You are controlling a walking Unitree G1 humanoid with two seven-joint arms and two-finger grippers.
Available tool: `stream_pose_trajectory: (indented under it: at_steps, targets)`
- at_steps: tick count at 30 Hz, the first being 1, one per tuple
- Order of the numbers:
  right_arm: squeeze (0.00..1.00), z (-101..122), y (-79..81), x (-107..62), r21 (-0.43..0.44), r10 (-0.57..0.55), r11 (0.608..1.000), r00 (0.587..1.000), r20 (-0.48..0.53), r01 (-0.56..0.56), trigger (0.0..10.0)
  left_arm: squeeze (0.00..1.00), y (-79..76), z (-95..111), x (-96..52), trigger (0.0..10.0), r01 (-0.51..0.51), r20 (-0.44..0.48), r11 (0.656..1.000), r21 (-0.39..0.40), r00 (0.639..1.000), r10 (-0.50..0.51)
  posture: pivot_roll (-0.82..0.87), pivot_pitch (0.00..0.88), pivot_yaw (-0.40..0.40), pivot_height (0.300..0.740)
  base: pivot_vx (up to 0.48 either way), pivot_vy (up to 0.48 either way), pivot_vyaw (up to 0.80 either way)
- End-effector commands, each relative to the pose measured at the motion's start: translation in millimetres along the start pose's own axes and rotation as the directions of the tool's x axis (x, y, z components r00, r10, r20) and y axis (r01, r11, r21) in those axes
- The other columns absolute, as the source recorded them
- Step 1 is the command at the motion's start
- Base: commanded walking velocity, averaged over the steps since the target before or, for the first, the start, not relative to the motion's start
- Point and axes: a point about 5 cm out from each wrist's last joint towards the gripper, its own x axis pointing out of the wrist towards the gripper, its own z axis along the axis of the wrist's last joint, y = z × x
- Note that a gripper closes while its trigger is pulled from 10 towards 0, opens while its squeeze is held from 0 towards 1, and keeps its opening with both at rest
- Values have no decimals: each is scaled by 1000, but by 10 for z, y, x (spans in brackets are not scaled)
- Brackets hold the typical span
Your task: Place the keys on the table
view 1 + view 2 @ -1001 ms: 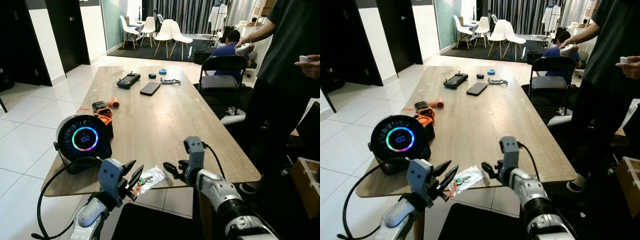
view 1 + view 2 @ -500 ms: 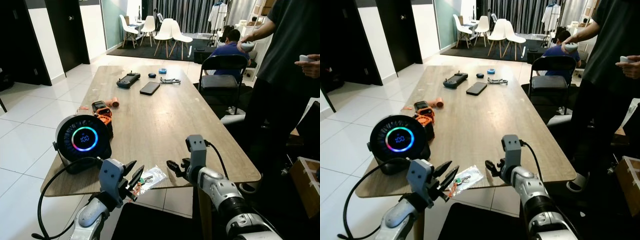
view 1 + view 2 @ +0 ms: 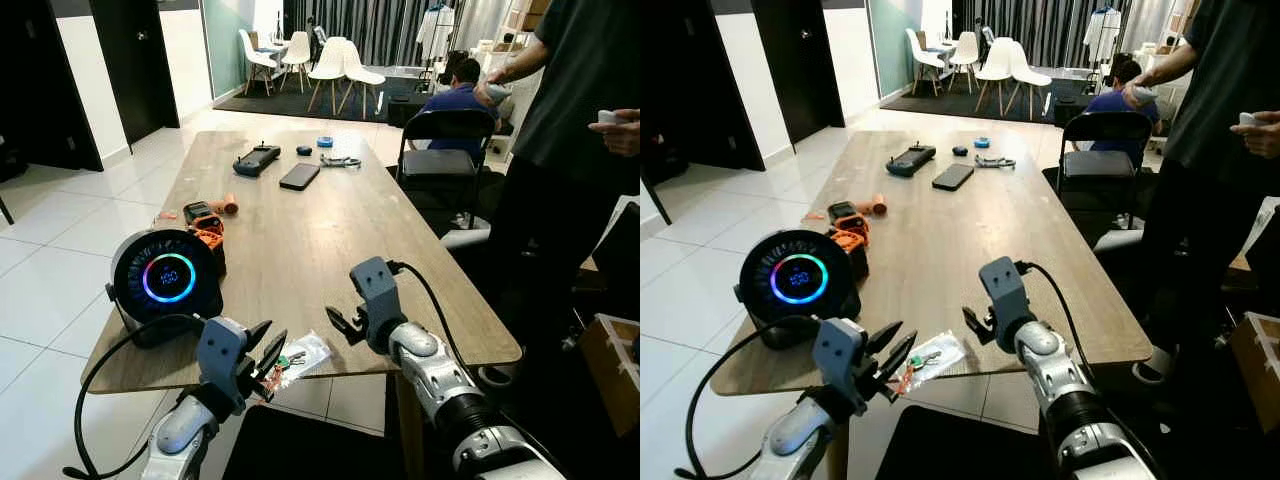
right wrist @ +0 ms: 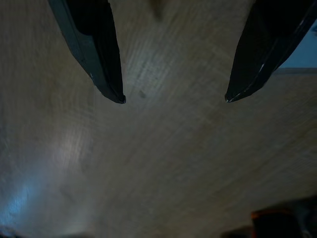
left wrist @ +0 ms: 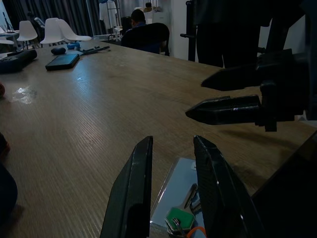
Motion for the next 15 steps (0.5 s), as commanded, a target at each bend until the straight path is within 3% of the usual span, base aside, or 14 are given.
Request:
stream_pose_trajectory:
  at_steps: [1,7,15]
  targets:
    - [0,-22,61,15,-21,32,999,999,-4,-32,10000,0,-15,-26,-31,10000,-3,-9,1000,-7,1000,3,21,121,-26,740,0,0,0]
    - [0,-132,261,32,-41,137,989,989,-53,-139,10000,0,-9,-23,-31,10000,-7,-9,1000,-5,1000,7,28,121,-32,740,0,0,0]
    - [0,-227,319,24,16,188,982,976,-112,-187,10000,0,-6,-27,-46,10000,-6,-13,1000,-7,1000,6,24,124,-28,740,0,0,0]
